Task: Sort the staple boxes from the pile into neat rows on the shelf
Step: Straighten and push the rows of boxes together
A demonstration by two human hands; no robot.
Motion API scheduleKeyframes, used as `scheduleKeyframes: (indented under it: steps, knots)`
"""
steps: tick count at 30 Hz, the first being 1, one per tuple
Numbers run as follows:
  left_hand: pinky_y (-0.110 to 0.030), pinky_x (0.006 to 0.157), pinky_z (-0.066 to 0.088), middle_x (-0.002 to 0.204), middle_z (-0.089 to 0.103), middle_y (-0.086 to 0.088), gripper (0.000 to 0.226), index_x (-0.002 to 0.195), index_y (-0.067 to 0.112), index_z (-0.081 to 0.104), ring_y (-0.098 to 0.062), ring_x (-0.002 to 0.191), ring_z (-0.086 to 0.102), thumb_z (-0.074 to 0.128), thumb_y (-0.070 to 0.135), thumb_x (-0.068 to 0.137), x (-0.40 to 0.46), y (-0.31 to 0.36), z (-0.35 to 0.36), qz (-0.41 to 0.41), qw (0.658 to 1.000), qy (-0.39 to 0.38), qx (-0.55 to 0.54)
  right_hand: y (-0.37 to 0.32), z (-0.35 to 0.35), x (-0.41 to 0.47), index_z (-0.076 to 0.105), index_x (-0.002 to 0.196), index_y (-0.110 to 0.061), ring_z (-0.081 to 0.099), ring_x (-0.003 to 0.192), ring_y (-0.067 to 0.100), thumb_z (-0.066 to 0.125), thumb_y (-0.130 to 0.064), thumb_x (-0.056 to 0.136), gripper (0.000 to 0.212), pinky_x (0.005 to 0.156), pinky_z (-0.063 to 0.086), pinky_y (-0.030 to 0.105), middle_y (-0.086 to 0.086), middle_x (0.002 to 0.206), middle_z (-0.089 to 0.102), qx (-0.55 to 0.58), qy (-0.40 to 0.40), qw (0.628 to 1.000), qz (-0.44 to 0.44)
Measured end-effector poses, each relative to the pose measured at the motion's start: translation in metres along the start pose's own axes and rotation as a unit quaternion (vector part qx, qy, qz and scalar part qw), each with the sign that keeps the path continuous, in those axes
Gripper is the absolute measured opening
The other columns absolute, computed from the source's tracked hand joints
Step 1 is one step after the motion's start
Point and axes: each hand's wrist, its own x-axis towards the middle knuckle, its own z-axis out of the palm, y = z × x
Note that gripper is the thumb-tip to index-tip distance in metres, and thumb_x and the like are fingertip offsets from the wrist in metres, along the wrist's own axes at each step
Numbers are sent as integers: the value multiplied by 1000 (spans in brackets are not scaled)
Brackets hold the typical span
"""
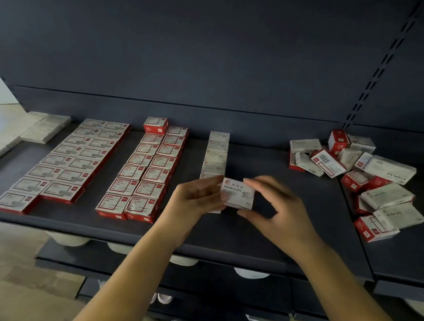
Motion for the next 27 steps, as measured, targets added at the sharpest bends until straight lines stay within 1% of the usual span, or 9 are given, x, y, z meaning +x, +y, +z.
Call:
scheduleKeyframes:
  steps: [4, 8, 11, 13, 15, 17, 20, 23, 27]
  knots:
    - [-18, 77, 52, 96, 72, 2, 58, 112, 10, 65, -9, 91, 68, 70, 39, 62, -13, -3, -28, 6, 982, 19, 189, -5, 23, -8, 61, 118, -7, 58, 103, 18, 68, -36, 73, 54, 87, 49, 26, 3, 113, 59, 32, -48, 998, 29]
    - [-8, 69, 42, 83, 60, 15, 39, 98, 34, 63, 0, 75, 56, 69, 50, 63, -27, -9, -53, 44, 895, 28, 443, -6, 43, -19, 54, 128, -9, 50, 107, 7, 70, -30, 80, 55, 89, 36, 5, -7, 116, 48, 61, -130, 988, 62]
    - [-6, 70, 37, 86, 53, 17, 50, 115, 22, 63, 1, 77, 49, 78, 36, 70, -31, -20, -60, 83, 836, 39, 542, -6, 51, -21, 47, 135, -12, 40, 100, -4, 68, -28, 83, 58, 85, 28, -2, -15, 111, 36, 45, -170, 981, 80]
    - [-9, 72, 35, 89, 56, 11, 55, 119, 16, 63, -6, 82, 51, 80, 32, 69, -31, -27, -60, 109, 816, 47, 566, -7, 54, -19, 50, 133, -12, 41, 98, -1, 70, -27, 81, 58, 87, 32, 2, -10, 109, 40, 31, -162, 984, 75]
    - [-19, 72, 41, 87, 62, 3, 55, 115, 12, 66, -14, 81, 56, 83, 29, 65, -31, -33, -60, 134, 805, 50, 576, -8, 56, -16, 56, 128, -9, 46, 96, 6, 75, -24, 77, 56, 90, 45, 18, 0, 107, 47, 3, -153, 986, 62]
    - [-27, 66, 48, 83, 66, -3, 56, 111, 7, 67, -20, 76, 60, 85, 26, 62, -29, -36, -60, 148, 794, 56, 587, -7, 60, -15, 64, 116, -8, 53, 90, 15, 82, -21, 67, 53, 80, 52, 26, 5, 100, 50, -32, -133, 990, 38]
    - [-34, 65, 50, 82, 66, -9, 58, 111, 0, 67, -27, 76, 62, 85, 25, 62, -24, -39, -59, 141, 785, 63, 600, -7, 64, -16, 70, 103, -10, 56, 93, 25, 87, -20, 59, 49, 78, 45, 25, 5, 112, 46, -58, -116, 990, 46]
    - [-37, 63, 51, 80, 65, -11, 53, 107, -2, 68, -31, 76, 61, 84, 25, 64, -19, -38, -57, 141, 774, 51, 616, -8, 69, -19, 68, 110, -10, 54, 112, 31, 82, -18, 67, 46, 89, 41, 30, 12, 131, 49, -48, -107, 991, 67]
    - [-39, 67, 51, 83, 64, -10, 38, 105, 4, 70, -31, 81, 59, 78, 22, 72, -16, -37, -53, 139, 780, 32, 610, -13, 68, -16, 55, 128, -11, 48, 120, 15, 71, -20, 81, 50, 98, 35, 14, 2, 132, 47, 34, -107, 985, 130]
